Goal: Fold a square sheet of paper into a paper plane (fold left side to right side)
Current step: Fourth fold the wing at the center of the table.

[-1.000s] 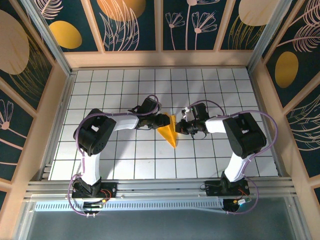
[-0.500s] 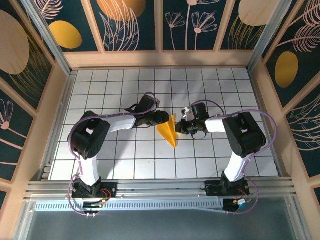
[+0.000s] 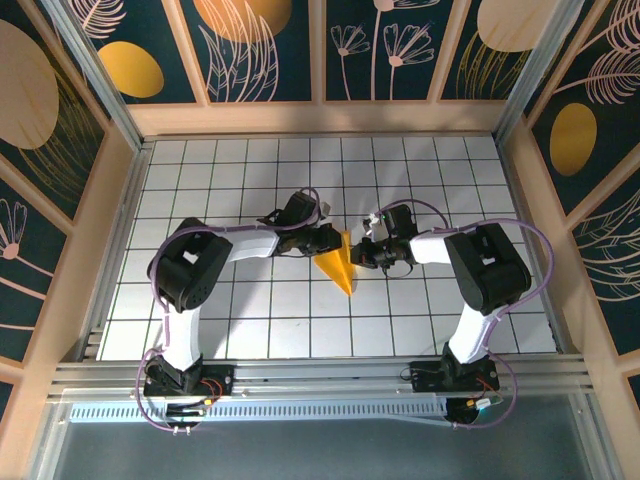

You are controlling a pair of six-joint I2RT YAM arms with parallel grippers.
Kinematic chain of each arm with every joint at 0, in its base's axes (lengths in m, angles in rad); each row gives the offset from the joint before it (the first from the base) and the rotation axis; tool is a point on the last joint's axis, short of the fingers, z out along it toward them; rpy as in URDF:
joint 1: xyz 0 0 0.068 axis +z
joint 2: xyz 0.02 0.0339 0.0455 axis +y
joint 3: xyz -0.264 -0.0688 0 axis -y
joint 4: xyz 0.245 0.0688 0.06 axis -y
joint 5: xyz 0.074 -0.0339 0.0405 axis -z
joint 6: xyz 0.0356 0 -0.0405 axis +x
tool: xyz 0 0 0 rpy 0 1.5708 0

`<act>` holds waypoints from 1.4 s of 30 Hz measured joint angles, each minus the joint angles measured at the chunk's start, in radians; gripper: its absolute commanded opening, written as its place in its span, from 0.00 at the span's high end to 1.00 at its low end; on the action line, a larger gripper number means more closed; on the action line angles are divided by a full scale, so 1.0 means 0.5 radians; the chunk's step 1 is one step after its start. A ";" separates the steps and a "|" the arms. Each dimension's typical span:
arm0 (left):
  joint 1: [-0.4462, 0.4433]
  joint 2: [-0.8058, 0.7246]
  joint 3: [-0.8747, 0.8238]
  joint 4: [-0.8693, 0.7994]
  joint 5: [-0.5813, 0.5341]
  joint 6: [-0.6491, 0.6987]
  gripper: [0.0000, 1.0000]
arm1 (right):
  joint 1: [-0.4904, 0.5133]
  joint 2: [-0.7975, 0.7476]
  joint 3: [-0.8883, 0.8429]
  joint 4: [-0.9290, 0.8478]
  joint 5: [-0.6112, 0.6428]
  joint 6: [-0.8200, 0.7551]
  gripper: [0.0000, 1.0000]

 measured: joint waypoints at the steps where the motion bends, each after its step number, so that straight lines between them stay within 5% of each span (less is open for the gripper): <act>1: -0.004 0.018 0.002 0.002 0.011 0.000 0.88 | 0.000 0.001 0.002 -0.003 0.000 0.000 1.00; 26: -0.014 0.104 0.018 -0.073 -0.064 0.060 0.93 | 0.005 0.008 0.040 -0.072 0.013 -0.008 1.00; 36: -0.014 0.101 -0.026 0.001 -0.061 0.060 0.95 | 0.035 -0.076 0.095 -0.131 0.071 -0.005 0.70; 42: -0.014 0.100 -0.029 0.007 -0.060 0.060 0.95 | 0.020 -0.305 0.127 -0.253 0.140 -0.018 0.73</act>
